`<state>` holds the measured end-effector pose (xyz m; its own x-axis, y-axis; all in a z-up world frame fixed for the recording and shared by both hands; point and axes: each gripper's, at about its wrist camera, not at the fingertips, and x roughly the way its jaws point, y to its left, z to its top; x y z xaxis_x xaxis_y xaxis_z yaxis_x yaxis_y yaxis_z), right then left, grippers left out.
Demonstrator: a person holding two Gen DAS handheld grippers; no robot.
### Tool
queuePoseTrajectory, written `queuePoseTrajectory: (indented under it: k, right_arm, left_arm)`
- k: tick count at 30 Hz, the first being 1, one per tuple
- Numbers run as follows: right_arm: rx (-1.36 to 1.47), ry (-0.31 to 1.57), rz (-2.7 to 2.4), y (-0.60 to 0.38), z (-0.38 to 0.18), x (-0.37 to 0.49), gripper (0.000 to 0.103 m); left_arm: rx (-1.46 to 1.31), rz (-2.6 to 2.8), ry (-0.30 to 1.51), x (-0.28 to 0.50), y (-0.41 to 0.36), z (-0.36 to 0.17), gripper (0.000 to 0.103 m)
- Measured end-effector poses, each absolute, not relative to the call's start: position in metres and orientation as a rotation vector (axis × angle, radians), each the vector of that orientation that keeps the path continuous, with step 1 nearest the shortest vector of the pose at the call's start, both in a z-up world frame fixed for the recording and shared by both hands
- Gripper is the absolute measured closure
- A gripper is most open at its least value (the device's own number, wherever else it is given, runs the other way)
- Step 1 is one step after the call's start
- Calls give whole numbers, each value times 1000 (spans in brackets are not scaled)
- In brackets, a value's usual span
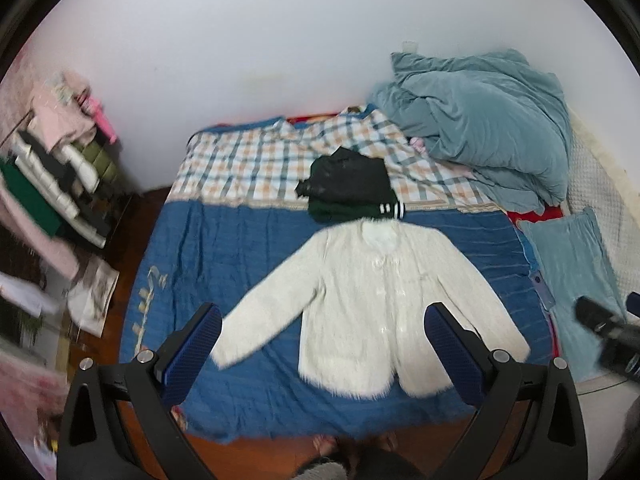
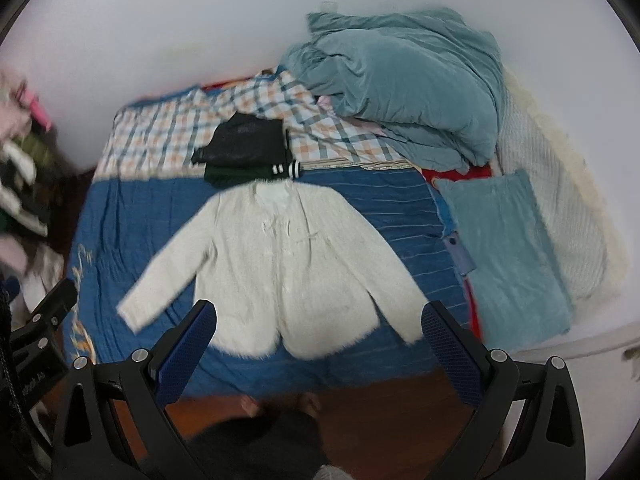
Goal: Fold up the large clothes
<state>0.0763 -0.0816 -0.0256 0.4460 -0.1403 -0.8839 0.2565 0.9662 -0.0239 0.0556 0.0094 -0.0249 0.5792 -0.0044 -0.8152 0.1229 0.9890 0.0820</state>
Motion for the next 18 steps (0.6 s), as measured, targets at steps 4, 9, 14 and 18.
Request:
queuePoseTrajectory:
  k: [4,9,14,18]
  right_arm:
    - [257,1060,-380,-134,-79,90,12]
    - [525,1171,-469,-234,-196,105,43]
    - [758,1242,-562,-345,-337,97,30]
    - [899,1286,-687,-430,-460,77,30]
  left_arm:
    - [240,-26,958,94,0,-92,0]
    - [245,23,1061,138,-19,-183,0]
    - [217,127,1164,175,-48,-278,0]
    - [221,188,1233,193,-61,-344,0]
